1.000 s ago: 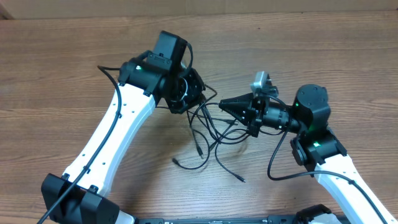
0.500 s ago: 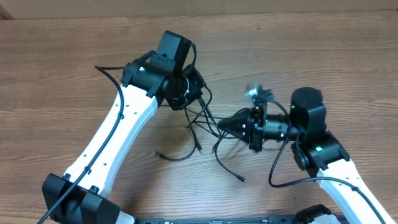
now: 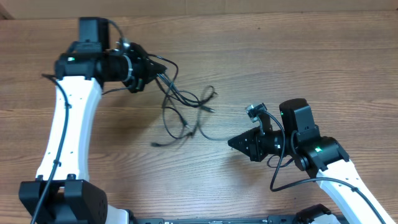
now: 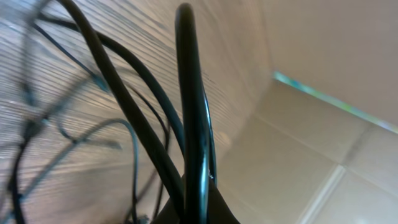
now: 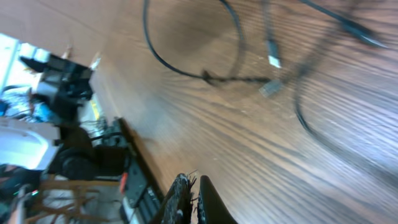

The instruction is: Untangle cables

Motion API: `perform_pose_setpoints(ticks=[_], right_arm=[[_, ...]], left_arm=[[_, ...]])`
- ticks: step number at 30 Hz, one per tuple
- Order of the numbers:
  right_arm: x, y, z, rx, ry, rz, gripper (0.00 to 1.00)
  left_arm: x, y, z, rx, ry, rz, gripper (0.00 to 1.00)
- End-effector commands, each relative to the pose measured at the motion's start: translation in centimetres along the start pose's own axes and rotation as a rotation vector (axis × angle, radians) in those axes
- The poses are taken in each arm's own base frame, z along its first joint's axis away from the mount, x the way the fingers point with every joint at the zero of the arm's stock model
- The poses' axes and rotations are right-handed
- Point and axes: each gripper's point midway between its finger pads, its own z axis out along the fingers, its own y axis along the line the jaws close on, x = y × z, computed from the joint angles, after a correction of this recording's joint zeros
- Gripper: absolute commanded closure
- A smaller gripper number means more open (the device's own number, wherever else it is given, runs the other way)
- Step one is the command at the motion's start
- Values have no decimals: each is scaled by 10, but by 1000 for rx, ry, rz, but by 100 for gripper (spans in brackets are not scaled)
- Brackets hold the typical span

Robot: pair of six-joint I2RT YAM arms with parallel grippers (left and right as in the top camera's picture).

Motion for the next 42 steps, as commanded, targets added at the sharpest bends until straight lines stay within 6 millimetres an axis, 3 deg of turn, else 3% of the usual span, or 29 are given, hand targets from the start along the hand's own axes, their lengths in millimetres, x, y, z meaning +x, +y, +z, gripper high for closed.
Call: perform_pose_setpoints(ticks=[1,4,10,14,16,19,23,24,26,28,30,32,36,42], right_arm=[[-6,-6,-3,58,-25,-29,86],[-6,-7,-3,64,-26,-28,76],[-7,-10,-3,78,-28,-28,49],[-9,-24,-5,163,-42,-23,33],[-11,-30,-6,195,-53,7,26],[-12,-34,-8,218,-62,29,0],[-12,-34,-8,218,-62,29,0],[-12,-34,-8,218,-62,29,0],[-12,-34,-8,218,-62,29,0],[-12,-34,-8,218,-62,29,0],[-12,-34,-8,218,-63,28,0],[-13,-34,-8,217,-67,25,0],[-16,-33,-8,215,-77,17,0],[-15,-34,-8,216,-73,19,0]], left_arm=[[23,-33,-28,182,139,96,96],[20,-50,-42,282,153,163,96],[25,-107,-89,521,111,477,96],[53,-148,-126,663,39,897,96],[67,-157,-137,709,-4,1103,96],[77,-156,-140,729,-32,1263,96],[79,-140,-117,677,-22,1285,95],[70,-130,-104,604,-47,1247,86],[46,-101,-78,383,-115,1171,58],[20,-63,-55,100,-171,1087,40],[2,-27,-43,-148,-201,1015,17],[-5,3,-36,-348,-203,977,2],[-10,33,-28,-556,-208,903,0],[-10,50,-26,-649,-210,806,0]])
